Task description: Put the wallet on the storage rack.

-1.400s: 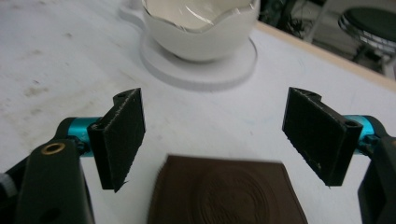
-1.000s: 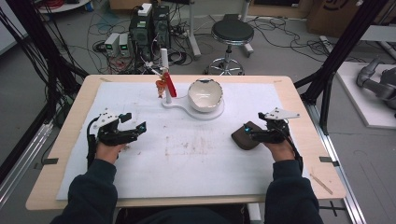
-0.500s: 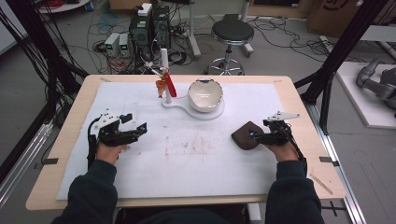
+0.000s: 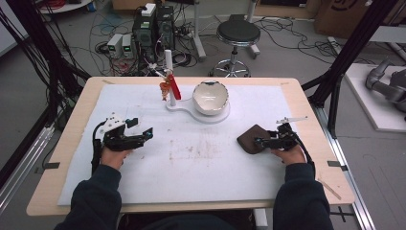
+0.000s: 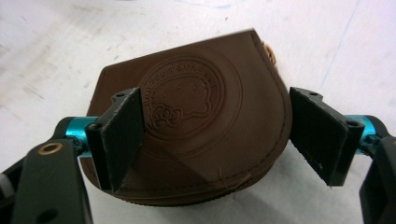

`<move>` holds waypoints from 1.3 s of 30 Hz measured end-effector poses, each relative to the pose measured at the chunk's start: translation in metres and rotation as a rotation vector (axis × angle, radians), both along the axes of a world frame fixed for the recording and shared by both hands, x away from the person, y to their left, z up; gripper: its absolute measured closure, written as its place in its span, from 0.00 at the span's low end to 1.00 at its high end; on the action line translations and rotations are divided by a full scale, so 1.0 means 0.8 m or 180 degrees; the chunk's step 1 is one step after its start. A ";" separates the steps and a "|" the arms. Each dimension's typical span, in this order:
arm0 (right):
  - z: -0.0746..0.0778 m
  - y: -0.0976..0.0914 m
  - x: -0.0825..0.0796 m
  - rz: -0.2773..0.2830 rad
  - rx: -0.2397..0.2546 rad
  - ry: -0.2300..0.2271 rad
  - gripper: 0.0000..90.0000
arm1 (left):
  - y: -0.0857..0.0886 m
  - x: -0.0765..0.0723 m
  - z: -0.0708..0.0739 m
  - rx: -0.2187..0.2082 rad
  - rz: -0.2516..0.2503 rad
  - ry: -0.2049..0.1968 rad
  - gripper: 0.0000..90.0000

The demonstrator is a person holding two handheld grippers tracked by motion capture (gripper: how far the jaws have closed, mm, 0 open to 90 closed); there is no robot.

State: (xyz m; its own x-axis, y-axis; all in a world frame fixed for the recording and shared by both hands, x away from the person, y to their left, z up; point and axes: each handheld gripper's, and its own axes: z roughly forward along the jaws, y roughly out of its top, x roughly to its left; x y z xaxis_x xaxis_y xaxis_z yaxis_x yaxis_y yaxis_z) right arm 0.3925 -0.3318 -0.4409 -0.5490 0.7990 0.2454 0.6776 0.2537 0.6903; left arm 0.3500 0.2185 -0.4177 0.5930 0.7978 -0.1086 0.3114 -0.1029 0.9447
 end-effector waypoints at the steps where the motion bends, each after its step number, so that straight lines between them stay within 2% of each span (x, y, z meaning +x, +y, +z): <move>1: 0.000 0.000 0.000 0.0000 0.0000 0.0000 0.26 | 0.000 0.000 0.000 -0.0001 -0.0001 0.0002 0.25; 2: 0.001 0.002 -0.001 0.0044 -0.0017 -0.0021 0.26 | 0.000 0.000 0.000 -0.0001 -0.0003 0.0005 0.25; 4: 0.000 0.012 -0.003 0.0249 0.0001 -0.0013 0.27 | -0.001 0.000 -0.001 -0.0004 -0.0014 0.0008 0.25; 6: 0.003 0.028 -0.006 0.0375 -0.0071 -0.0063 0.27 | -0.001 0.001 -0.001 0.0016 -0.0016 0.0009 0.25; 8: 0.004 0.047 -0.008 0.0411 -0.0113 -0.0094 0.27 | -0.003 0.001 -0.001 0.0011 -0.0019 0.0020 0.25; 11: 0.004 0.058 -0.009 0.0398 -0.0107 -0.0070 0.27 | -0.003 0.001 -0.002 0.0003 -0.0016 0.0020 0.25; 14: 0.004 0.076 -0.013 0.0488 -0.0091 -0.0074 0.27 | -0.003 0.002 -0.002 0.0017 -0.0015 0.0028 0.26; 16: 0.004 0.089 -0.016 0.0661 -0.0088 -0.0104 0.26 | -0.002 0.001 -0.001 0.0019 -0.0015 0.0032 0.26; 18: 0.004 0.099 -0.020 0.0895 -0.0119 -0.0221 0.25 | -0.002 0.001 -0.001 0.0012 -0.0011 0.0033 0.26; 19: 0.006 0.100 -0.021 0.0930 -0.0139 -0.0267 0.24 | -0.002 0.001 -0.001 0.0018 -0.0014 0.0038 0.26; 20: 0.008 0.095 -0.020 0.0909 -0.0081 -0.0277 0.24 | -0.002 0.001 -0.001 0.0023 -0.0015 0.0036 0.26; 22: 0.008 0.092 -0.019 0.0903 -0.0062 -0.0300 0.24 | -0.003 0.002 -0.002 0.0025 -0.0031 0.0041 0.26; 24: 0.006 0.087 -0.017 0.0893 -0.0063 -0.0223 0.26 | -0.005 0.002 -0.003 0.0031 -0.0038 0.0051 0.26; 25: 0.002 0.086 -0.015 0.0938 -0.0069 -0.0139 0.29 | -0.005 0.002 -0.003 0.0050 -0.0046 0.0054 0.26; 26: 0.001 0.085 -0.013 0.0966 0.0009 -0.0074 0.34 | -0.006 0.002 -0.003 0.0051 -0.0059 0.0059 0.26; 30: 0.004 0.089 -0.016 0.1016 -0.0045 -0.0097 0.35 | -0.012 0.002 -0.003 0.0029 -0.0104 0.0074 0.27; 34: 0.007 0.104 -0.024 0.1143 -0.0223 -0.0354 0.37 | -0.024 0.002 -0.004 0.0000 -0.0239 0.0109 0.30; 39: 0.012 0.117 -0.032 0.1179 -0.0375 -0.0547 0.38 | -0.050 0.002 -0.006 -0.0032 -0.0518 0.0199 0.31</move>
